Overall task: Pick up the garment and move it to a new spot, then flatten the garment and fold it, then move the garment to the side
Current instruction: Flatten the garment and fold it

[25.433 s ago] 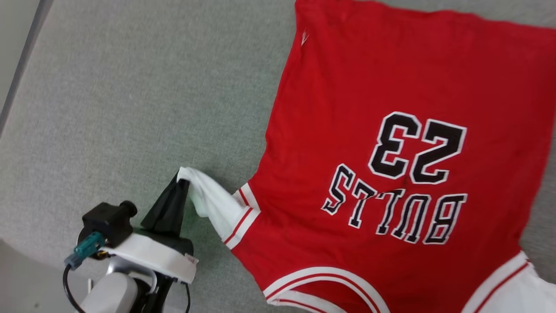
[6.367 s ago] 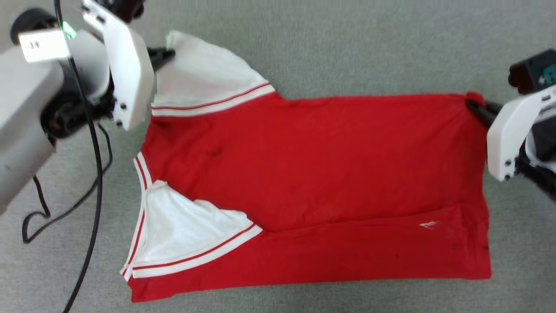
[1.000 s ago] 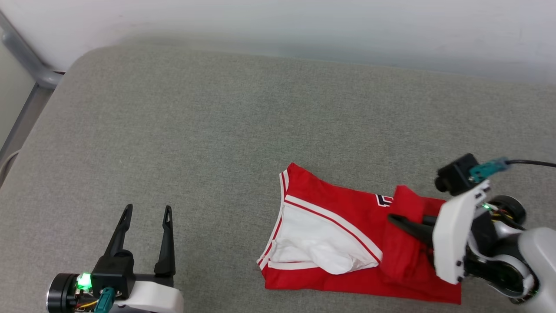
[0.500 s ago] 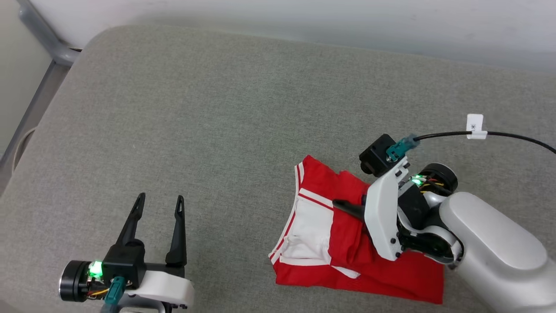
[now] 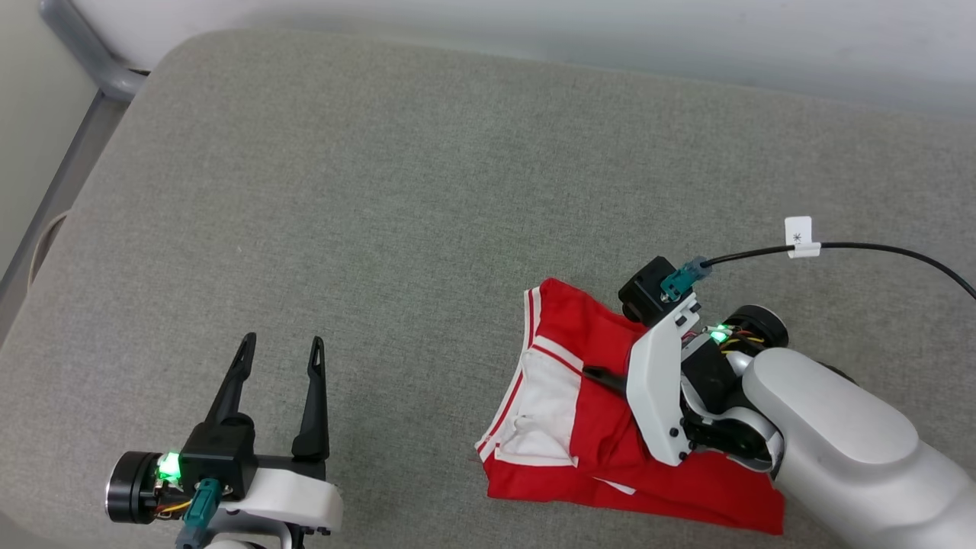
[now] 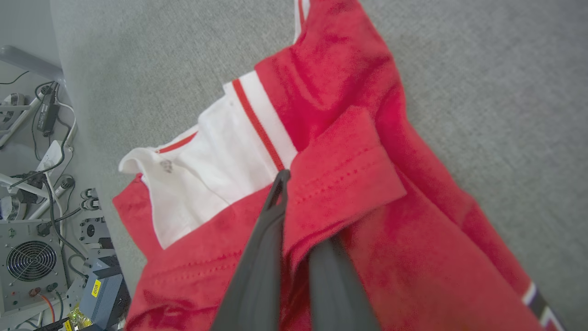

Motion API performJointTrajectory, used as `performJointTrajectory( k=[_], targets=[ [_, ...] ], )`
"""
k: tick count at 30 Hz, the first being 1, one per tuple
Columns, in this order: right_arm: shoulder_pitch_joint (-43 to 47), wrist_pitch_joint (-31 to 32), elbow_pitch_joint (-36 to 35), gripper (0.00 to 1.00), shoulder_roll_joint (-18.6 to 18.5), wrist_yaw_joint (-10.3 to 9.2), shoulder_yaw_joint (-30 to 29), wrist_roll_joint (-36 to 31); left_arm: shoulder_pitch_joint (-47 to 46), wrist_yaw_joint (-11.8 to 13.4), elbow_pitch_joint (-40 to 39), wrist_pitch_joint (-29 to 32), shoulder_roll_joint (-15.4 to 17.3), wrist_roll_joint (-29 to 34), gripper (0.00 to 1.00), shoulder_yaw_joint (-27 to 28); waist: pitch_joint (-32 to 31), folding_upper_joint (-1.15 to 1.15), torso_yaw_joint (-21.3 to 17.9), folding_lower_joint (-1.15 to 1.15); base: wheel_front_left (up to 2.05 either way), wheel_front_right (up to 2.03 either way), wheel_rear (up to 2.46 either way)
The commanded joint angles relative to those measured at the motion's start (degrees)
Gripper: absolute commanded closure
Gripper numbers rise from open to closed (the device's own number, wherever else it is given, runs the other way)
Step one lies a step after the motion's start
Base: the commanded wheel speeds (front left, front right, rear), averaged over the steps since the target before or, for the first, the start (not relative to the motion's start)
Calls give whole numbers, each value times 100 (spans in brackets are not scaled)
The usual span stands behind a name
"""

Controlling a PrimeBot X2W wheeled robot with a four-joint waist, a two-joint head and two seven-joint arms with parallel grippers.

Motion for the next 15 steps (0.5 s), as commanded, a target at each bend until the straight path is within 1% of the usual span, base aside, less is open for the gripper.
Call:
performJointTrajectory(
  k=[1, 5, 9, 12, 15],
  targets=[
    [-24, -179, -75, 0, -13, -4, 54, 34, -5, 9, 21, -26, -11, 24, 0, 13, -79, 0, -34, 0, 0, 0, 0],
    [134, -717, -491, 0, -262, -5, 7, 94, 118, 18, 32, -26, 35, 46, 0, 12, -265, 0, -123, 0, 0, 0, 0],
    [325, -1248, -926, 0, -587, -5, -209, -24, 228, 51, 1, -26, 83, 77, 0, 25, -444, 0, -272, 0, 0, 0, 0],
    [509, -1795, -1078, 0, -794, -5, -599, -322, 320, 95, -19, -26, 119, 95, 0, 18, -565, 0, -398, 0, 0, 0, 0],
    [802, -2454, -974, 0, -789, -4, -1246, -825, 396, 128, -49, -21, 145, 111, 0, 3, -667, 0, -528, 0, 0, 0, 0]
  ],
)
